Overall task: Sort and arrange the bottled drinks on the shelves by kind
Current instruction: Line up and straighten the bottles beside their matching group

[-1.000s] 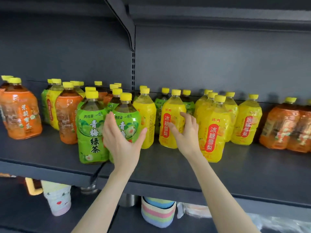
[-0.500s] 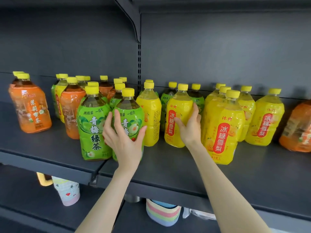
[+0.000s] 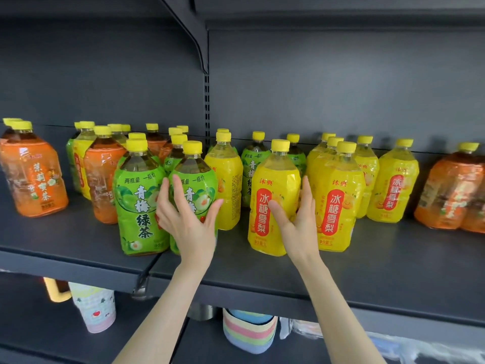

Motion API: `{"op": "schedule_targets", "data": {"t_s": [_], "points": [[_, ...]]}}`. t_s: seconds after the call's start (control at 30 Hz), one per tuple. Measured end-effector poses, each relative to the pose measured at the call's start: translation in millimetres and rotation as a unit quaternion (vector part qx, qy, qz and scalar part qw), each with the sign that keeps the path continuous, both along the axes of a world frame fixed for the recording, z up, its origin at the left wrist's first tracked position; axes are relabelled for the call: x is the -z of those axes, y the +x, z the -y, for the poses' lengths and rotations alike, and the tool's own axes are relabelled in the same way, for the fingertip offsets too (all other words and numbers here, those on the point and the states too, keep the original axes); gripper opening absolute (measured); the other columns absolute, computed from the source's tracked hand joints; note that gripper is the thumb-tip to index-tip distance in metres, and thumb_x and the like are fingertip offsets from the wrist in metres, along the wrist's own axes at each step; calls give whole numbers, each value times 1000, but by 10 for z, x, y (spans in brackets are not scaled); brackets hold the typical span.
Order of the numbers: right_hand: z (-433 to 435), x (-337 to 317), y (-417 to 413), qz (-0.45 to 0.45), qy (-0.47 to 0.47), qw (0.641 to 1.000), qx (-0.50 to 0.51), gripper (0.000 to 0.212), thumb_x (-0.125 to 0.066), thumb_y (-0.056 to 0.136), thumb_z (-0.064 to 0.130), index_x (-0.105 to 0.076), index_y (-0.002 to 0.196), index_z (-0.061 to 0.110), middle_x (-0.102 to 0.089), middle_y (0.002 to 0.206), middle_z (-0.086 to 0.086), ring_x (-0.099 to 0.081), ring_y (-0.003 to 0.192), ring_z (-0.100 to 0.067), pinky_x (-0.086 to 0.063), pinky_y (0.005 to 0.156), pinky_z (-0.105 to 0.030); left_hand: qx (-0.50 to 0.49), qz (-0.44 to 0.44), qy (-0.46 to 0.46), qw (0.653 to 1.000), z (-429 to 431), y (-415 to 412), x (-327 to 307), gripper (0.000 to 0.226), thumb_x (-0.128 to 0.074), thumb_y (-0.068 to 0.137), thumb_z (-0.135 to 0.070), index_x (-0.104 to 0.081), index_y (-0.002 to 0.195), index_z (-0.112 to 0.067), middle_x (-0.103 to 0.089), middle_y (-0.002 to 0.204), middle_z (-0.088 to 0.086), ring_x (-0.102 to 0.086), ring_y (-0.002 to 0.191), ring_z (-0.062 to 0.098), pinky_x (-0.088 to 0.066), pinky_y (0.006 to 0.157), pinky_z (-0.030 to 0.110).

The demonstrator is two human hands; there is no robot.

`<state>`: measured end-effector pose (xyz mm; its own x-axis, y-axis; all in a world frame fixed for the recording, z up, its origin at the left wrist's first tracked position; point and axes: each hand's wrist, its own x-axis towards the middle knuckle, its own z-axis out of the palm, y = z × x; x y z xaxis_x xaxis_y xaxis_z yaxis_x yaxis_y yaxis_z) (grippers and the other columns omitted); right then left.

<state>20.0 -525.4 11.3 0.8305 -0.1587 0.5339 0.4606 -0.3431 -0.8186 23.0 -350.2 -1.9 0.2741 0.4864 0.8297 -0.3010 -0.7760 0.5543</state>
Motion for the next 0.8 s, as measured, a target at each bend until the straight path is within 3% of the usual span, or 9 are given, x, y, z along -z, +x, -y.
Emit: {"op": "schedule_targets", "data": {"t_s": [0.13,0.23,0.3,0.37,0.43,0.53,0.63,0.7,0.8], "points": [[-7,-5,-24,-54,64,993,-79,94,-57,73,61,-9,150,36,-37,148,6,-44,132,-18,-44,102,-38,10,-11,-2,1000,37,-74,20,77,-57,86,-48,-26,144,-8,-30,146,20,-25,134,31,-24,106,49],[50,-15,-63,-54,72,989,-115,91,-58,74,53,-13,151,33,-43,141,7,-50,123,-15,-49,91,-30,48,37,-8,998,107,-209,74,58,-53,90,-39,-40,134,-2,-39,135,18,-34,128,25,-27,107,44],[72,-1,-118,-46,81,985,-144,88,-59,74,50,-17,149,32,-48,135,9,-56,116,-11,-53,86,-25,150,60,-17,987,171,-303,115,43,-50,93,-37,-50,120,-4,-48,120,12,-46,112,17,-43,94,38],[61,22,-181,-42,87,979,-178,82,-59,76,45,-21,148,31,-53,131,9,-60,111,-7,-56,85,-26,259,29,-42,964,243,-398,108,38,-43,94,-43,-51,117,-13,-53,113,5,-52,101,2,-47,81,21],[15,51,-257,-29,88,972,-215,75,-56,81,37,-23,147,25,-55,130,6,-62,111,-6,-56,83,-24,317,-30,-64,946,306,-465,114,41,-40,90,-48,-46,121,-22,-57,114,0,-54,102,-3,-45,81,12],[-89,92,-360,-27,74,965,-249,67,-47,86,32,-22,148,18,-55,128,5,-62,110,-2,-54,80,-19,426,-120,-131,887,359,-547,116,61,-42,79,-61,-37,131,-31,-56,122,-10,-57,108,2,-50,82,17],[-190,110,-456,-38,69,958,-277,65,-36,90,36,-15,150,22,-50,135,5,-57,114,2,-51,85,-17,492,-149,-176,840,361,-587,104,78,-54,69,-67,-33,136,-32,-56,122,-15,-58,108,1,-52,82,20],[-231,105,-498,-45,77,951,-295,64,-32,92,38,-10,151,27,-46,140,5,-56,118,2,-51,87,-17,489,-147,-198,837,342,-591,91,87,-60,65,-69,-34,138,-28,-58,122,-11,-60,108,4,-53,83,24],[-289,88,-563,-57,89,942,-317,64,-31,92,39,-8,151,30,-48,137,11,-57,117,2,-50,88,-18,461,-125,-214,852,297,-645,70,76,-57,67,-61,-43,133,-26,-63,115,-9,-63,102,4,-54,77,21]]}}
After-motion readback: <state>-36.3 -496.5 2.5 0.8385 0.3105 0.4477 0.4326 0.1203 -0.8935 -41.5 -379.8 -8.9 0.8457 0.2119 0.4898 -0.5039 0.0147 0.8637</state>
